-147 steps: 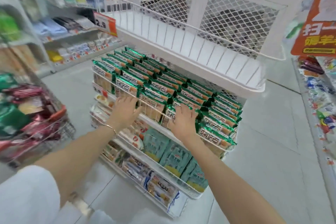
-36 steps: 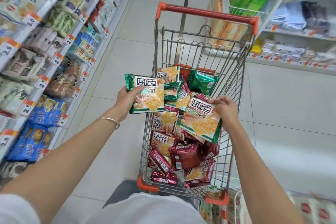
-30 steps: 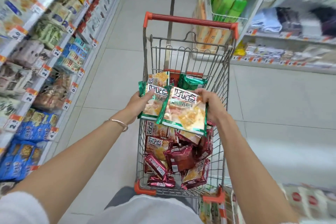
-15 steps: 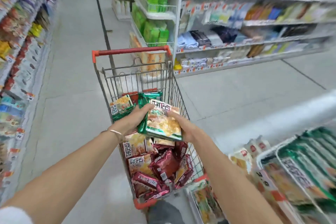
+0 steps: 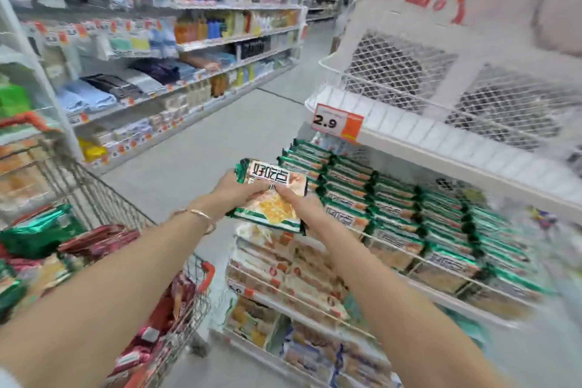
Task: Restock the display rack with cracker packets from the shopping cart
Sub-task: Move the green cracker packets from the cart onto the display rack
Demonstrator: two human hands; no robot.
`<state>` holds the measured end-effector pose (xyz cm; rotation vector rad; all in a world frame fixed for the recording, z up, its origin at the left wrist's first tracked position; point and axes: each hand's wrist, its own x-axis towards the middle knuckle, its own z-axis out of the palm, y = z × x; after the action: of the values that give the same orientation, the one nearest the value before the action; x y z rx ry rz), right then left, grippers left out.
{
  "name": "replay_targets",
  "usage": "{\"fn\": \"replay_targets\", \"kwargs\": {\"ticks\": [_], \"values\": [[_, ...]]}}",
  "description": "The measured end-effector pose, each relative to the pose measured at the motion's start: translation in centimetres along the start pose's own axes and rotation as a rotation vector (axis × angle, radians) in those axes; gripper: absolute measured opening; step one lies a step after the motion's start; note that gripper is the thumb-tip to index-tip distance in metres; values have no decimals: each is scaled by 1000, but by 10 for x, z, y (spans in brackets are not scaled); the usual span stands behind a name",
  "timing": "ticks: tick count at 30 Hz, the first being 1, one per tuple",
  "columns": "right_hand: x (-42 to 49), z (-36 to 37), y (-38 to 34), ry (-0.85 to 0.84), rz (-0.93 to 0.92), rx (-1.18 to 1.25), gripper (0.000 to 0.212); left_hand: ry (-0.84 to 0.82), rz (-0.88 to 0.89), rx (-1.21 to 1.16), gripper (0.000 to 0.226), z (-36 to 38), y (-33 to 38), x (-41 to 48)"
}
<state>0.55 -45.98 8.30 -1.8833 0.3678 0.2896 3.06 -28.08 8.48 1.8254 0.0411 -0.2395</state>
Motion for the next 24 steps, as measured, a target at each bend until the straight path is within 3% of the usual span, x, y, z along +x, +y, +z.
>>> {"fn": "replay_targets", "kwargs": {"ticks": [4,7,8,11,16,18,19,21,24], "values": [[5,-77,7,162,-30,5,123,-118,108,-37,48,73,31,33],[31,-120,20,277,-142,53,123,-155,159,51,113,114,34,86],[41,-131,22,314,-180,62,121,-201,187,68,120,125,39,98],[76,-160,28,404,-291,80,110,-328,301,94,118,152,56,115],[132,-182,52,557,-540,-74,65,-175,492,127,99,197,49,163],[153,-188,66,550,-621,-128,46,-142,548,145,102,217,41,185],[164,-193,72,494,-650,-140,46,-144,549,151,105,225,39,193],[184,-208,82,381,-672,-177,74,-155,569,150,108,237,40,213],[204,-224,88,409,-622,-233,97,-214,674,227,93,244,55,243]]}}
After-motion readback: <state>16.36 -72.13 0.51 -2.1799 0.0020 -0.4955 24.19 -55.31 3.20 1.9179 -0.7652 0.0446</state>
